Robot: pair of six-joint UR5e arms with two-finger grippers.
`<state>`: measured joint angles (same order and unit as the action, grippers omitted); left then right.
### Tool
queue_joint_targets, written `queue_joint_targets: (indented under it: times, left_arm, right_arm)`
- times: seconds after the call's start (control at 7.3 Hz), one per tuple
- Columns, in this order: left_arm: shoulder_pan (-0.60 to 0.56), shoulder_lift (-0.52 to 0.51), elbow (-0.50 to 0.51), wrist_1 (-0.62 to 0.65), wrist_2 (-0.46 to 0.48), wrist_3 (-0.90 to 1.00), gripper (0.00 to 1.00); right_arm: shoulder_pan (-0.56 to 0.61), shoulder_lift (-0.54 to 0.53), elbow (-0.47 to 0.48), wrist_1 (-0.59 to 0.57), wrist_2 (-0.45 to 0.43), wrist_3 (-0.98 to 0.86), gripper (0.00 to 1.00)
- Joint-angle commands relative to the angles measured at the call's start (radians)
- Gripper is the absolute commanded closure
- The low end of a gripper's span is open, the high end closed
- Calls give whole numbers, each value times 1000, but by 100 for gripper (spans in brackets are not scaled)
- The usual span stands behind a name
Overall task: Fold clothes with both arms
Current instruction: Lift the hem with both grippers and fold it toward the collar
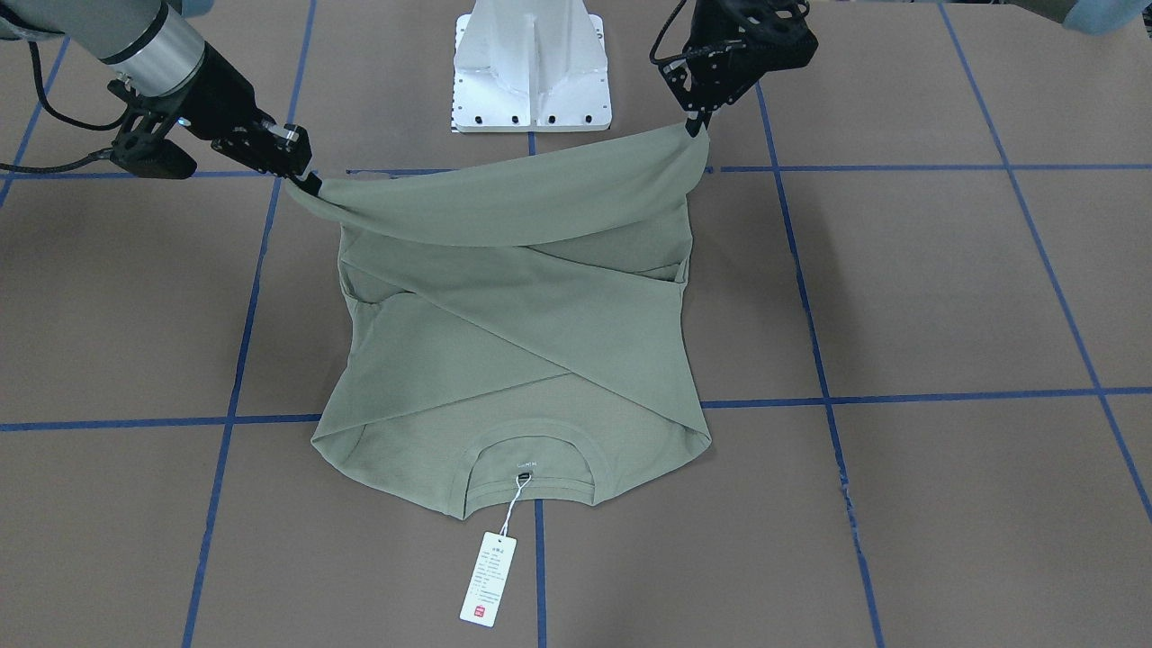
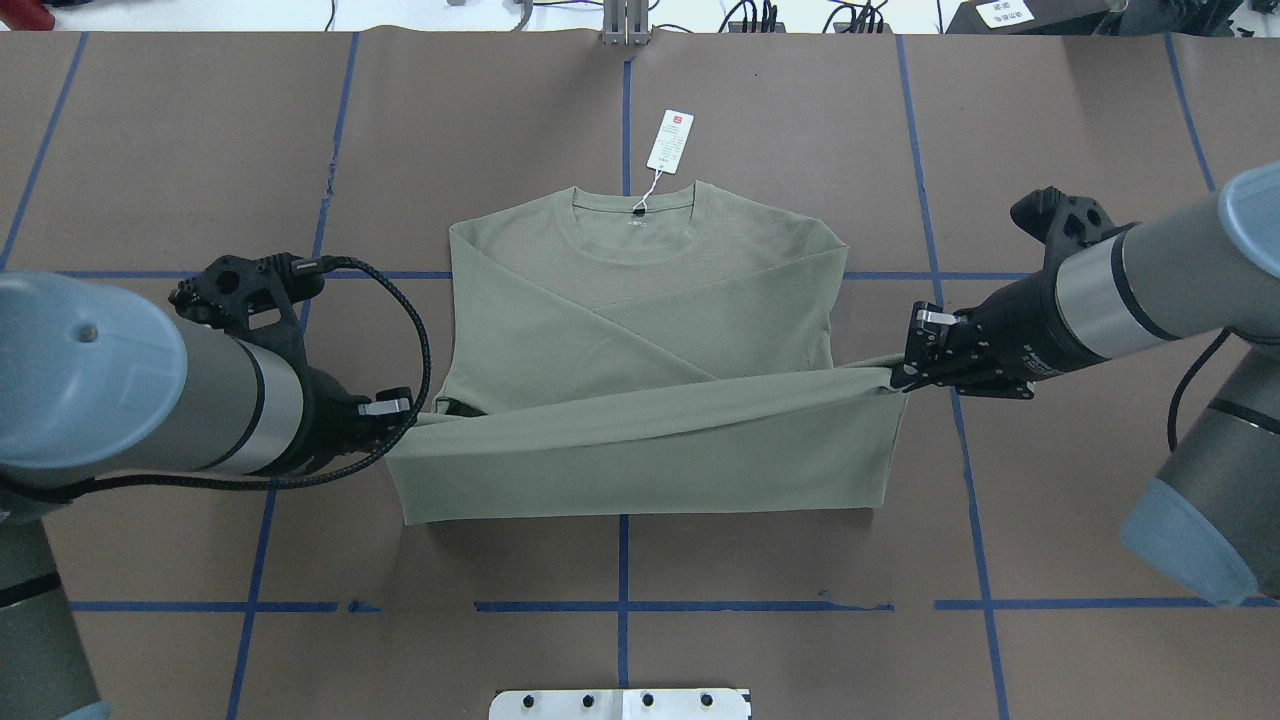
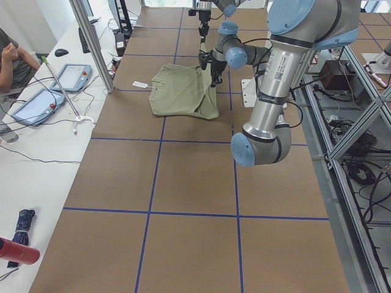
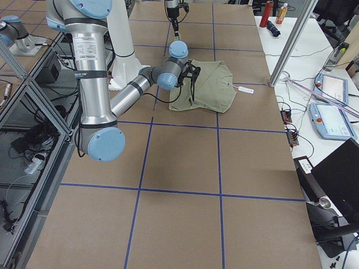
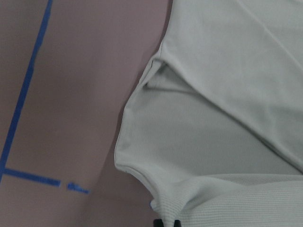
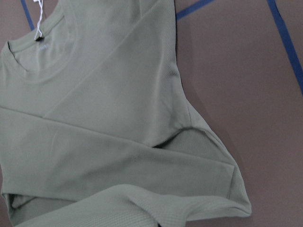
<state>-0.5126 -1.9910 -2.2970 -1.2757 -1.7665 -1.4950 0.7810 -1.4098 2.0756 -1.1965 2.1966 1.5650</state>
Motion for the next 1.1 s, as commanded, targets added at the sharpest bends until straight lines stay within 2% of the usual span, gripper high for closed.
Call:
queue_joint_targets:
  times: [0.0,0.27,0.69,0.96]
  left_arm:
    - [-117,-87,172,-52,-1,41,100]
    - [-151,-94,319,-205,7,94,100]
    - [-196,-118,584,-471,9,93,100]
    - [-201,-159,712,-560,36,91,100]
  right_arm:
    - [27,116,-125,0,-43,-10,100]
    - [27,207,-246,-2,-144,-10,100]
    - [40,325,-441,-3,-201,-60,100]
    - [55,403,-552,-1,-209,-60,100]
